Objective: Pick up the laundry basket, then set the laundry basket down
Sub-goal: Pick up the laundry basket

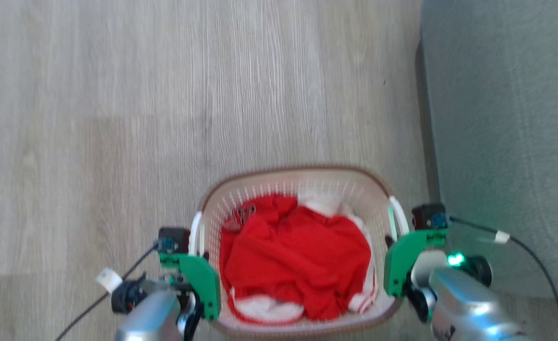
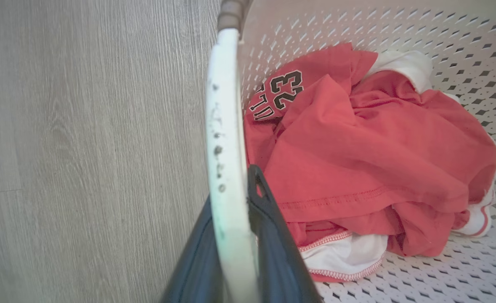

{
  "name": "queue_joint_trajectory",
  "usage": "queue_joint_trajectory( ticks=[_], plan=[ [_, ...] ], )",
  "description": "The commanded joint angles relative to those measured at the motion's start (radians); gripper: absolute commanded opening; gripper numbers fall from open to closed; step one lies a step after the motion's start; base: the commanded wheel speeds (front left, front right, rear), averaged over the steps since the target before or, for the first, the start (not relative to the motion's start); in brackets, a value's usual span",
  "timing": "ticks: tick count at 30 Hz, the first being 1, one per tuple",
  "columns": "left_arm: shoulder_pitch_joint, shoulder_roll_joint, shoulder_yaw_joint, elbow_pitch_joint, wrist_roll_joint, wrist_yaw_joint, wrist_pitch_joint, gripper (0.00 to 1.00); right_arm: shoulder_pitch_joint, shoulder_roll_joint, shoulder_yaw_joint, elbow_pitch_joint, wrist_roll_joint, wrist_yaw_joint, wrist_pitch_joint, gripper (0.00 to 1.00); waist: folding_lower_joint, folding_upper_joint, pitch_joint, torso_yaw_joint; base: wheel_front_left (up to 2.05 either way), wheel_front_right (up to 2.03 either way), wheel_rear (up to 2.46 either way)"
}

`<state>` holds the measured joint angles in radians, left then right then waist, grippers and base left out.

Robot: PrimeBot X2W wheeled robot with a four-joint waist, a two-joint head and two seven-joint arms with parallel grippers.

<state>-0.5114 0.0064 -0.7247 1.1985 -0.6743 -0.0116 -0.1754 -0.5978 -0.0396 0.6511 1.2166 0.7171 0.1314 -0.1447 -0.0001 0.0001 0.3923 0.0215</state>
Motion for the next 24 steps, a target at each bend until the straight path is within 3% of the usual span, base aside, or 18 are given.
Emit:
queue_joint_trajectory(
  ticks=[1, 12, 24],
  plan=[
    [0.025, 0.044, 0.007, 0.004, -0.013, 0.0, 0.003, 0.0, 0.036, -0.011, 0.026, -0.001, 0.019, -0.001, 0.0, 0.0, 0.0001, -0.0001, -0.075, -0.002, 0.0, 0.0, 0.0],
    [0.127, 0.044, -0.064, 0.012, -0.077, -0.009, 0.041, 0.0, 0.142, -0.011, 0.127, -0.003, 0.107, -0.001, 0.04, 0.0, 0.0001, -0.0001, -0.261, -0.007, 0.0, 0.0, 0.0],
    [0.16, 0.044, -0.113, 0.018, -0.113, -0.009, 0.039, 0.0, 0.172, -0.011, 0.197, 0.004, 0.164, -0.001, 0.042, 0.0, 0.0001, -0.0001, -0.353, -0.005, 0.0, 0.0, 0.0]
  ],
)
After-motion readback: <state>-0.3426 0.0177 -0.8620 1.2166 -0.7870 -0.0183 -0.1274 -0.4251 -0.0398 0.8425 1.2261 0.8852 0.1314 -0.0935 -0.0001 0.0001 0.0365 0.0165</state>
